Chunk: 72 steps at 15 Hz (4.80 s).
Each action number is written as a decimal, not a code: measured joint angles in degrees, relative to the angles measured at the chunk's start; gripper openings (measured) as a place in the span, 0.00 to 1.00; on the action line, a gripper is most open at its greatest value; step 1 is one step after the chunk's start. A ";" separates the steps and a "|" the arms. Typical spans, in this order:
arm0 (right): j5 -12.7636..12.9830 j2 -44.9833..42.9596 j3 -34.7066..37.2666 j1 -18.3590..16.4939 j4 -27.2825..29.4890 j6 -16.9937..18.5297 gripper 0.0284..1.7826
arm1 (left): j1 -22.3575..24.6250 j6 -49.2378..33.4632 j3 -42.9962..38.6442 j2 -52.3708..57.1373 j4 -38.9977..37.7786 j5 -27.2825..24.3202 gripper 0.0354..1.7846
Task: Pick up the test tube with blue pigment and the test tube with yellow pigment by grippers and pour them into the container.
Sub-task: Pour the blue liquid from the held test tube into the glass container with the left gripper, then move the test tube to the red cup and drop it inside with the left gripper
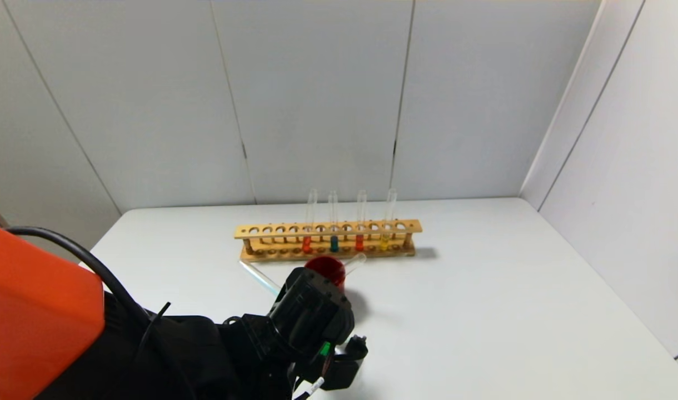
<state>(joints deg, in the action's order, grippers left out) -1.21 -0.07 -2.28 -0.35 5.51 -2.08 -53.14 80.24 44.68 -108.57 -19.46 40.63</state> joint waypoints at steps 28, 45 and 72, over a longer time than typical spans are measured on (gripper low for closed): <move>0.02 0.00 0.00 0.00 0.00 0.00 0.98 | -0.06 7.22 1.44 -1.57 -0.41 3.27 0.15; 0.02 0.00 0.00 0.00 0.00 0.00 0.98 | -0.91 10.72 1.44 -1.46 -0.09 3.38 0.15; 0.02 0.00 0.00 0.00 0.00 0.00 0.98 | -6.01 2.97 -4.13 10.56 -6.06 8.77 0.15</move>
<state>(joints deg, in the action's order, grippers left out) -1.18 -0.07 -2.28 -0.35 5.51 -2.08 -59.15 83.21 40.55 -98.01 -25.51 49.40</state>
